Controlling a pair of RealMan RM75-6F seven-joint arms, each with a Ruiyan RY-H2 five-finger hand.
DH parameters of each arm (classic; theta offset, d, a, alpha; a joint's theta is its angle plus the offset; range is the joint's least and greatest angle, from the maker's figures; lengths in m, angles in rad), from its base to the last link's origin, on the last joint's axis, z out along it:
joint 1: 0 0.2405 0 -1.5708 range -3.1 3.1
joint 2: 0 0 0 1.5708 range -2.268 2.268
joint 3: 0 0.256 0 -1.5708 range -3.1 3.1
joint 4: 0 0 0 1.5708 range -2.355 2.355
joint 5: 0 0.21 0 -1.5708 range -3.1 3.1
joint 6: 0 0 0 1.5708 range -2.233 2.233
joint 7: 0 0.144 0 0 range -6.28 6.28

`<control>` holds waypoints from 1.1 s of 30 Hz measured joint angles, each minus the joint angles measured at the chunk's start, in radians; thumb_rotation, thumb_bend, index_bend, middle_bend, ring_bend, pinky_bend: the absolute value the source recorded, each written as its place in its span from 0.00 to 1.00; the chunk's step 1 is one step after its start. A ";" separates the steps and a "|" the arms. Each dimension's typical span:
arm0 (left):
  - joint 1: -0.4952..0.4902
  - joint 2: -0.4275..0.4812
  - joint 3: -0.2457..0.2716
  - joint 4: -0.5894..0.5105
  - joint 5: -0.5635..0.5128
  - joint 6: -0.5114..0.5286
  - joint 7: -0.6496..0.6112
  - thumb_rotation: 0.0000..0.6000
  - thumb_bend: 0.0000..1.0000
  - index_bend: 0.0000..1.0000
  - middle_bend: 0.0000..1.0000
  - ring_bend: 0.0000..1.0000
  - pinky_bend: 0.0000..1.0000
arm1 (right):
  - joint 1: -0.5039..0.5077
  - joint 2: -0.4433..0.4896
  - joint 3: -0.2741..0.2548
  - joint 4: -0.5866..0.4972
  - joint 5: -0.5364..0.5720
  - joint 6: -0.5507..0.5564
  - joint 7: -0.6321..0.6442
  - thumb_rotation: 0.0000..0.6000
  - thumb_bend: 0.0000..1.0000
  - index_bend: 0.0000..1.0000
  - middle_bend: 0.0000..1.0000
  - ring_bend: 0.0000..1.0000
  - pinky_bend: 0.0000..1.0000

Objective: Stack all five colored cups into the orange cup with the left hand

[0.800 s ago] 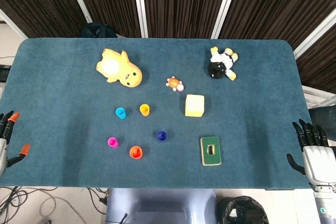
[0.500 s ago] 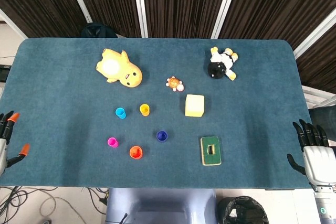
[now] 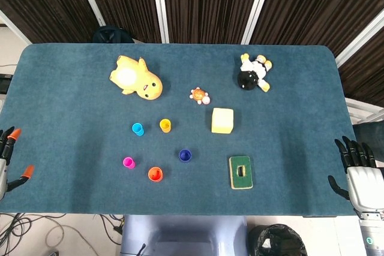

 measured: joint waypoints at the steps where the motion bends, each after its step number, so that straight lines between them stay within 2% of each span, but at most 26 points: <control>1: 0.000 0.000 0.000 0.000 0.000 0.000 -0.001 1.00 0.22 0.07 0.03 0.00 0.03 | 0.000 0.000 0.000 0.000 0.000 -0.001 0.000 1.00 0.37 0.03 0.04 0.07 0.00; 7: -0.009 0.006 0.002 -0.002 0.014 -0.012 -0.030 1.00 0.20 0.06 0.03 0.00 0.05 | 0.000 0.001 0.001 -0.001 0.005 -0.002 0.003 1.00 0.37 0.03 0.04 0.07 0.00; 14: -0.097 0.043 -0.022 -0.027 0.027 -0.125 -0.078 1.00 0.19 0.08 0.04 0.00 0.07 | -0.002 0.003 0.004 -0.002 0.009 -0.001 0.004 1.00 0.37 0.03 0.04 0.07 0.00; 20: -0.230 0.087 -0.071 -0.079 0.019 -0.300 -0.090 1.00 0.19 0.12 0.05 0.00 0.08 | 0.005 -0.003 0.001 0.000 0.012 -0.017 -0.005 1.00 0.37 0.03 0.04 0.07 0.00; 24: -0.362 0.098 -0.118 -0.108 -0.004 -0.474 -0.119 1.00 0.19 0.14 0.06 0.00 0.08 | 0.004 -0.004 0.003 0.000 0.014 -0.013 -0.006 1.00 0.37 0.03 0.04 0.07 0.00; 27: -0.463 0.091 -0.156 -0.132 -0.015 -0.570 -0.145 1.00 0.19 0.14 0.06 0.00 0.06 | 0.003 -0.005 0.004 0.001 0.016 -0.011 -0.007 1.00 0.37 0.03 0.04 0.07 0.00; 33: -0.596 0.055 -0.202 -0.181 -0.066 -0.725 -0.170 1.00 0.19 0.14 0.06 0.00 0.05 | 0.005 -0.007 0.003 0.004 0.019 -0.018 -0.008 1.00 0.37 0.03 0.04 0.07 0.00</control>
